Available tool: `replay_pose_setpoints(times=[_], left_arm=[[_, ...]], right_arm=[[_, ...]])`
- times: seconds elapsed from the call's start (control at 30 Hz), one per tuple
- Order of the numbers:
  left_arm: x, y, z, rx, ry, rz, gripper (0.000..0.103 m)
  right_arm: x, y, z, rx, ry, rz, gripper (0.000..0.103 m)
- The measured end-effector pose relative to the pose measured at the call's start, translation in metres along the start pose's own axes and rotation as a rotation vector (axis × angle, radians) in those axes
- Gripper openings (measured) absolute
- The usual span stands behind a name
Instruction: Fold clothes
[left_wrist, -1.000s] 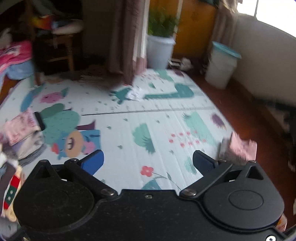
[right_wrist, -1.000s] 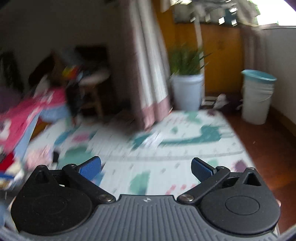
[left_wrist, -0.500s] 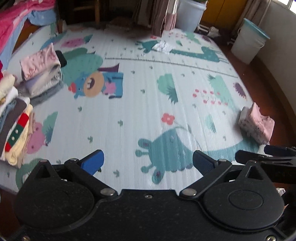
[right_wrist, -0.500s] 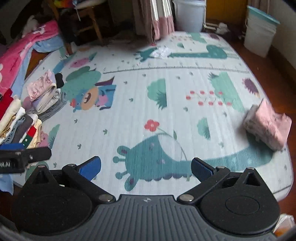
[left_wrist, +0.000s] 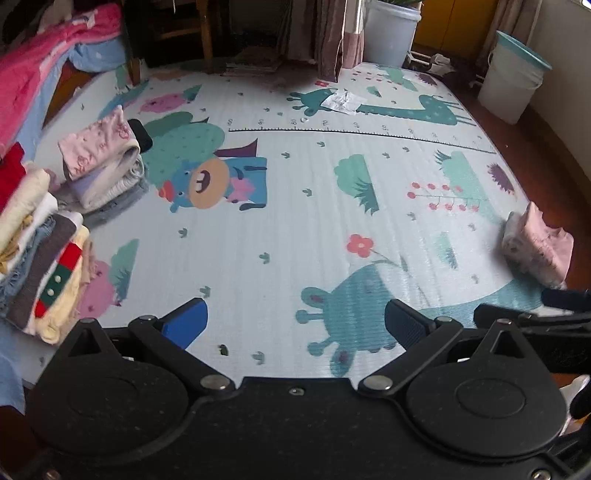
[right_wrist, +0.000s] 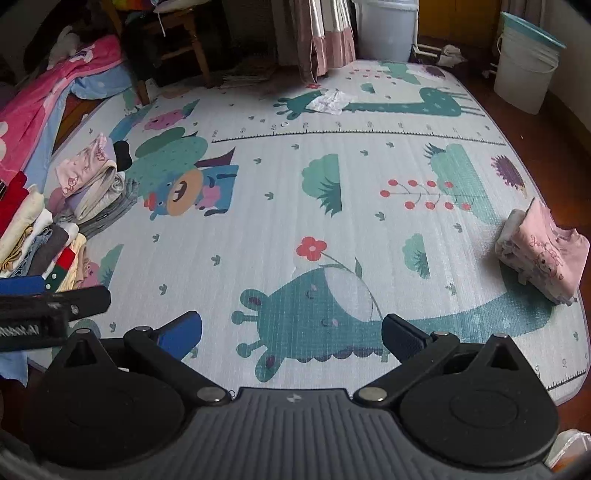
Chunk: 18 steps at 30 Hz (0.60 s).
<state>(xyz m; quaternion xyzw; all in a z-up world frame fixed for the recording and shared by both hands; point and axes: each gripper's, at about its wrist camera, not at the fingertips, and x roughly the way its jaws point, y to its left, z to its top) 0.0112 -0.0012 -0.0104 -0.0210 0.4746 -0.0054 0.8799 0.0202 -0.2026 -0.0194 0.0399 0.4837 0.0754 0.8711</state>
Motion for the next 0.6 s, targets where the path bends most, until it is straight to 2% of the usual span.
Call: replay_pose_setpoints(times=[0.13,0.6], left_arm=[[-0.005,0.000,-0.005,0.020,-0.018,0.008,0.103],[-0.014,0.005,-0.008,-0.002,-0.042,-0.027,0.103]], right_arm=[[-0.004,0.006,-0.001,-0.007,-0.013,0.007,0.103],[-0.003,0.018,-0.006,-0.034,-0.015,0.003,0.103]])
